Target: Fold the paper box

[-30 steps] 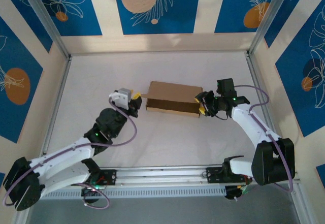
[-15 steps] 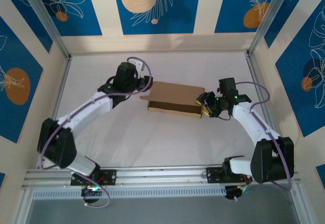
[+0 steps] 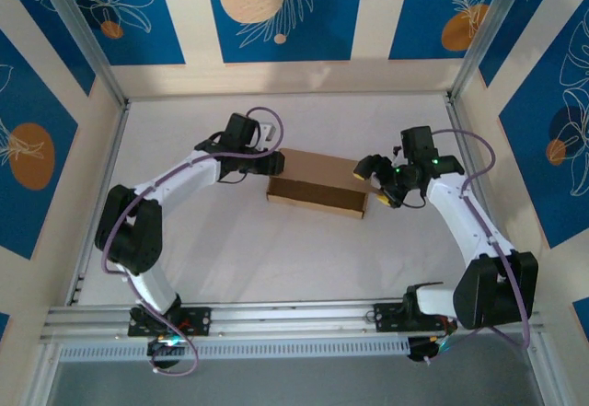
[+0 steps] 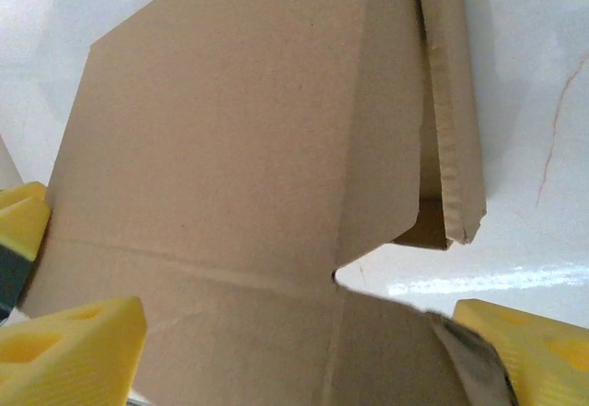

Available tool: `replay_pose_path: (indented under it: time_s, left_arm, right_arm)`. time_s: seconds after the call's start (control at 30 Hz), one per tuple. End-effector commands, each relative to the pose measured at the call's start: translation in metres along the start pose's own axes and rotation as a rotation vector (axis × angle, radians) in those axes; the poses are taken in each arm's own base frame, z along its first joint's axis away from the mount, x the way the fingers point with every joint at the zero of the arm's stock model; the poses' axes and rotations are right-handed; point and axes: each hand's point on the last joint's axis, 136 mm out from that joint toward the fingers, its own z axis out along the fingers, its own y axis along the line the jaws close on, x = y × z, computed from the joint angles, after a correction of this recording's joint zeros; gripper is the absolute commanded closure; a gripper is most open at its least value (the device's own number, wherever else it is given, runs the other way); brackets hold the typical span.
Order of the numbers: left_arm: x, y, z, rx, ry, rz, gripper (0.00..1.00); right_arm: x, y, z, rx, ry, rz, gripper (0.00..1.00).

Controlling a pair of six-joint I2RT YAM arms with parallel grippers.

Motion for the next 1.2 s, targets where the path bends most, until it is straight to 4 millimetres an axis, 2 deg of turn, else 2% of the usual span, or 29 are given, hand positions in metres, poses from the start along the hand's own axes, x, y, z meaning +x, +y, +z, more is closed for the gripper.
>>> replay_pose_path:
  time_s: [0.0,0.1,0.17,0.23,0.37,0.53,0.7,0.87,0.97,1.17]
  left_arm:
    - [-0.006,-0.004,-0.009,-0.003,-0.005,0.006,0.49]
    - [-0.009,-0.002,-0.008,-0.018,-0.002,0.019,0.48]
    - [-0.009,0.0,-0.004,-0.022,0.012,0.026,0.48]
    - [-0.007,0.002,0.001,-0.031,0.026,0.032,0.48]
    - [-0.005,0.006,0.01,-0.036,0.044,0.033,0.48]
    - [0.003,0.012,0.025,-0.036,0.082,0.022,0.48]
    - [0.021,0.021,0.041,-0.041,0.118,-0.019,0.5]
    - [0.044,0.033,0.056,-0.057,0.156,-0.062,0.52]
    - [0.056,0.04,0.061,-0.081,0.175,-0.071,0.54]
    - [0.075,0.057,0.073,-0.129,0.21,-0.103,0.6]
  right_arm:
    - [0.011,-0.016,-0.023,0.108,-0.001,-0.044,0.1]
    - [-0.002,-0.029,-0.042,0.205,-0.104,-0.057,0.09]
    - [-0.01,-0.024,-0.049,0.21,-0.146,-0.073,0.11]
    - [-0.016,-0.012,-0.046,0.17,-0.135,-0.081,0.14]
    - [-0.032,0.0,-0.019,0.156,-0.041,-0.058,0.26]
    - [-0.046,-0.011,0.019,0.216,0.029,-0.062,0.32]
    - [-0.041,-0.033,0.051,0.253,0.07,-0.053,0.4]
    - [-0.027,-0.056,0.083,0.323,0.131,-0.049,0.44]
    - [-0.025,-0.068,0.096,0.376,0.141,-0.053,0.46]
    - [-0.029,-0.084,0.105,0.458,0.128,-0.066,0.52]
